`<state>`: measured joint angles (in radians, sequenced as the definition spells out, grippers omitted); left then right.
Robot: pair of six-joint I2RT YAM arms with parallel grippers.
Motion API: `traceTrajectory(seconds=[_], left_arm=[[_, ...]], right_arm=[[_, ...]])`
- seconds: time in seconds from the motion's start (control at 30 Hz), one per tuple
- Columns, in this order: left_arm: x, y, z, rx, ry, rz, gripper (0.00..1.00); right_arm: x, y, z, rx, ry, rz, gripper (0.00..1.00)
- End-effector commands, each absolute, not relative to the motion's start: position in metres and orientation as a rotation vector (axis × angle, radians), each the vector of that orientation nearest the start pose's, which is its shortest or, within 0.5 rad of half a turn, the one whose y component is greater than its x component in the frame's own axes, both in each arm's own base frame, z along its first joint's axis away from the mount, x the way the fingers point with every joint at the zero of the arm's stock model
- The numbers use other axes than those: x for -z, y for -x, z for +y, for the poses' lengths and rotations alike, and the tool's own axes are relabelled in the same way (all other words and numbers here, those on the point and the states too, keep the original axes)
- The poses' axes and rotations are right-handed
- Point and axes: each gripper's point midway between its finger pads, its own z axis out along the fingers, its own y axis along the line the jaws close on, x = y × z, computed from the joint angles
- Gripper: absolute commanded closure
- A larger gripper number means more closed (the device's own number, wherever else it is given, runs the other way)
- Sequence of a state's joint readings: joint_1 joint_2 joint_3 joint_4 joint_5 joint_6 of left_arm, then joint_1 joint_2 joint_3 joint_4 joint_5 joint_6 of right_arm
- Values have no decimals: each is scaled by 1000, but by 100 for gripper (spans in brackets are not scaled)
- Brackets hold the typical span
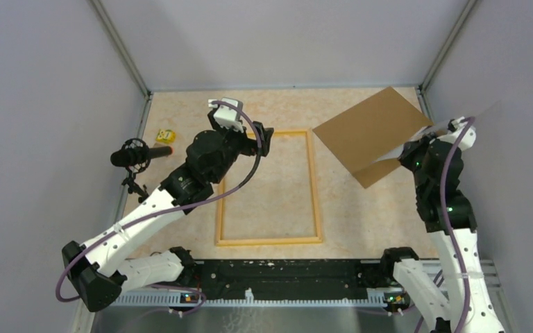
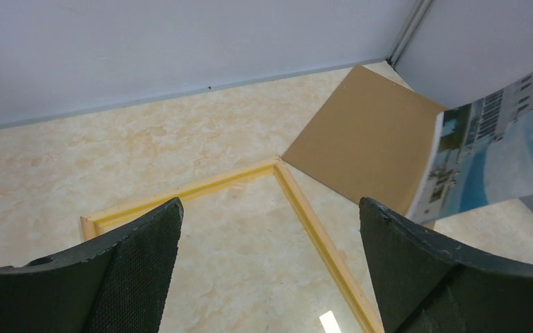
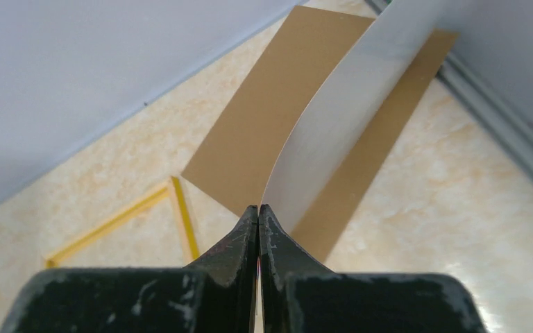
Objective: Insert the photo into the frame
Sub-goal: Pick up the photo at the center of the board, then turn over the photo from the photo frame.
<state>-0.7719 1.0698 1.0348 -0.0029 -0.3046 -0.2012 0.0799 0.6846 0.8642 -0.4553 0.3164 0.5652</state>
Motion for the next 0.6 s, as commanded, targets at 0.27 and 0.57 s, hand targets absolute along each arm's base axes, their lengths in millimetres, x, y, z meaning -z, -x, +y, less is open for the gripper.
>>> traceTrajectory(seconds=[0.27, 0.57], left_arm=[[-403, -298, -208, 505, -145, 1473, 1], [-424, -301, -166, 532, -19, 1412, 1]], right_arm=[[-291, -282, 31, -121, -123, 2188, 100], [-222, -308, 196, -200, 310, 2364, 100]])
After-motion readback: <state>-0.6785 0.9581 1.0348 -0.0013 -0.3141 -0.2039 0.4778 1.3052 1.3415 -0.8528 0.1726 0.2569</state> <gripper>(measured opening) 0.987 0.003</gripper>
